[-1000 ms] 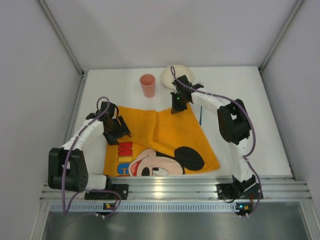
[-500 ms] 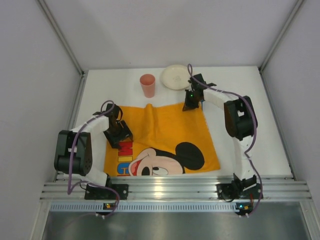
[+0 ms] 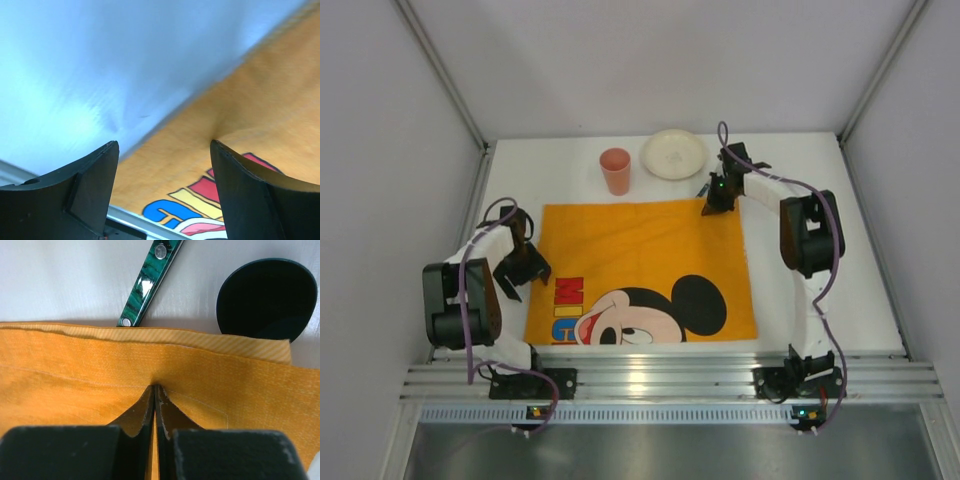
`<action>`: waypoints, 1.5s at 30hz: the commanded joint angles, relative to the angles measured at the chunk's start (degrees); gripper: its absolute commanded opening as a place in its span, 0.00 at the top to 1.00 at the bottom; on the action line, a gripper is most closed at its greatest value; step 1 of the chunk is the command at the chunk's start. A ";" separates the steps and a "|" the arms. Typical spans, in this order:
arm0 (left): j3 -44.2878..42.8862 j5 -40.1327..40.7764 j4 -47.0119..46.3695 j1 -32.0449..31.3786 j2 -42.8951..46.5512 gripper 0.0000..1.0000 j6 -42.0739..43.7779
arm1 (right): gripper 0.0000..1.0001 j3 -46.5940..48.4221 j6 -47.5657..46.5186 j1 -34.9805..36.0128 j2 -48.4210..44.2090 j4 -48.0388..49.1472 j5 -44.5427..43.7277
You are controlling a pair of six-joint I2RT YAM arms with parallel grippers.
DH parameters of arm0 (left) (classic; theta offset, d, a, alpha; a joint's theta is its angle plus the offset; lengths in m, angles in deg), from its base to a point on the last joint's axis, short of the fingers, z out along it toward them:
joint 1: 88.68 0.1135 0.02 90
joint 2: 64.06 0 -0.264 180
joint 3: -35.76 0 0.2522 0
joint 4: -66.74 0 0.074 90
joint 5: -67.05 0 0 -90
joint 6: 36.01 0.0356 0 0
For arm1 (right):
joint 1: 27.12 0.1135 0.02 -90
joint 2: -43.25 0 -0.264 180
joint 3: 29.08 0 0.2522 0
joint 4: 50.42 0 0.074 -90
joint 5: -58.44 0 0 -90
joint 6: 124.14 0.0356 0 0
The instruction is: Set the dinner table for one person
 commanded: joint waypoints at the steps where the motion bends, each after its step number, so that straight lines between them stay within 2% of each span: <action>1: -1.69 5.23 4.69 1.31 2.63 0.21 2.05 | 1.00 1.93 -1.10 1.12 3.85 -2.77 -3.81; 6: -3.80 3.67 4.78 1.67 4.65 0.23 1.61 | 1.00 3.69 -0.75 4.02 3.33 -4.53 -3.02; 10: -7.49 -5.03 1.54 1.32 9.04 0.23 0.30 | 1.00 4.04 -0.84 5.52 -1.13 -5.68 -3.02; 11: -8.89 -6.17 1.01 0.53 9.66 0.23 -0.14 | 0.97 3.96 -0.75 5.61 -2.37 -6.11 -3.19; 12: -9.68 -6.53 0.74 0.09 10.01 0.22 -0.58 | 0.90 3.95 -0.66 5.78 -3.60 -6.38 -3.19; 13: -10.30 -6.54 0.74 -0.26 10.10 0.22 -1.20 | 0.70 4.04 -0.32 5.78 -6.31 -6.64 -3.19; 14: -11.09 -6.36 1.00 -0.61 10.10 0.22 -1.20 | 0.59 3.87 -0.23 5.78 -7.82 -7.08 -3.19; 16: -11.10 -4.18 1.53 -0.53 9.58 0.20 0.19 | 0.42 3.95 -0.22 5.69 -11.93 -8.13 -3.72; 20: -8.12 0.23 0.48 0.43 8.09 0.20 4.15 | 0.40 3.60 -0.57 5.87 -18.37 -11.82 -4.86; 25: -1.79 -3.45 -8.56 2.28 6.77 0.22 8.02 | 0.40 1.94 -1.89 5.69 -26.18 -15.61 -6.09; 29: -0.73 -6.18 -15.50 2.28 4.83 0.25 8.82 | 0.39 -1.05 -2.16 4.82 -30.76 -17.45 -7.76; 35: -0.73 -5.66 -19.74 2.63 0.09 0.28 10.22 | 0.39 -2.90 -3.74 3.94 -33.23 -20.44 -8.64; 41: 1.03 -6.01 -23.95 4.13 -4.30 0.38 10.49 | 0.40 -5.62 -4.53 3.32 -35.69 -20.97 -9.52; 45: 2.26 -7.77 -26.06 4.66 -7.55 0.53 11.10 | 0.41 -7.12 -4.44 3.24 -36.31 -21.50 -10.05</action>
